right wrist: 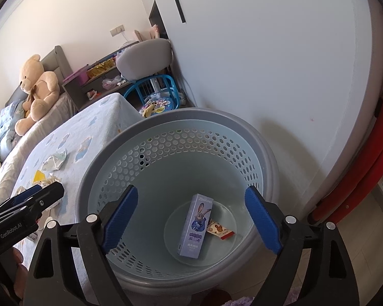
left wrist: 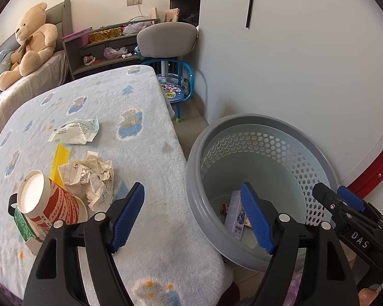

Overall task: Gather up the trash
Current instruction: 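Move both grippers back from the basket to the table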

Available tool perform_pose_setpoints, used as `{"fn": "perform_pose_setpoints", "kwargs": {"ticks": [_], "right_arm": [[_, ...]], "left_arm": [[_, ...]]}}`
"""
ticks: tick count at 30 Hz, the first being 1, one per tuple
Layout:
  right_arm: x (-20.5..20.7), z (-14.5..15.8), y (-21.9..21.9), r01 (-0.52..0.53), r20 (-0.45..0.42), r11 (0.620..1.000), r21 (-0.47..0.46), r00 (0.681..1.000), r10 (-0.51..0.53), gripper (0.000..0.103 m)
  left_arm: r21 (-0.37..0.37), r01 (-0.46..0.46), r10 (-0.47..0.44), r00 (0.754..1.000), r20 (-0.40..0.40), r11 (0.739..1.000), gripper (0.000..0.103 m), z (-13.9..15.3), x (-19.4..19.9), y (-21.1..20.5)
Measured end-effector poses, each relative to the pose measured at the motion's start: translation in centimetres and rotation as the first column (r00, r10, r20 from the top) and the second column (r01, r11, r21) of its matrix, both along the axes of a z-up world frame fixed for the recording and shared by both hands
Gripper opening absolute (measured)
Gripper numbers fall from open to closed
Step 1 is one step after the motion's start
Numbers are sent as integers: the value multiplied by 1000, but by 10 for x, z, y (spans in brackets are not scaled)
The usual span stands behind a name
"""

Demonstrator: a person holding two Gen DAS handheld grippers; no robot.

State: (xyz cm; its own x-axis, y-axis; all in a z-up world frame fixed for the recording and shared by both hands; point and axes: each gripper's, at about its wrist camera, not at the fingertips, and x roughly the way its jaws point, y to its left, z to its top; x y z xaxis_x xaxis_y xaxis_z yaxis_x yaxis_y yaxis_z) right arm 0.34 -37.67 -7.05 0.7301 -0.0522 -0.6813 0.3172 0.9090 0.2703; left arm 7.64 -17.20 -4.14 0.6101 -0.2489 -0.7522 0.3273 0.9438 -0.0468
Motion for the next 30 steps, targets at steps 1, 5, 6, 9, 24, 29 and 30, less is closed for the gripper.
{"fn": "perform_pose_setpoints", "kwargs": {"ticks": [1, 5, 6, 9, 24, 29, 30], "right_arm": [[-1, 0, 0, 1, -1, 1000, 0, 1000, -1, 84], [-6, 1, 3, 1, 3, 1000, 3, 1000, -1, 84], [-8, 2, 5, -1, 3, 1000, 3, 1000, 1, 84], [-12, 5, 14, -11, 2, 1000, -1, 1000, 11, 85], [-14, 22, 94, -180, 35, 984, -1, 983, 180, 88], [-7, 23, 133, -271, 28, 962, -4, 962, 271, 88], [-4, 21, 141, -292, 23, 956, 3, 956, 292, 88]], "left_arm": [[1, -3, 3, 1000, 0, 1000, 75, 0, -1, 2], [-3, -21, 21, 1000, 5, 1000, 75, 4, -7, 14], [-8, -27, 27, 1000, 8, 1000, 75, 5, -8, 18], [-20, -46, 46, 999, 18, 999, 76, 11, -12, 30], [0, -212, 212, 976, 45, 977, 76, 14, -36, 127], [11, -289, 288, 957, 37, 957, 76, 10, -43, 168], [12, -299, 298, 954, 33, 954, 76, 8, -45, 175]]}}
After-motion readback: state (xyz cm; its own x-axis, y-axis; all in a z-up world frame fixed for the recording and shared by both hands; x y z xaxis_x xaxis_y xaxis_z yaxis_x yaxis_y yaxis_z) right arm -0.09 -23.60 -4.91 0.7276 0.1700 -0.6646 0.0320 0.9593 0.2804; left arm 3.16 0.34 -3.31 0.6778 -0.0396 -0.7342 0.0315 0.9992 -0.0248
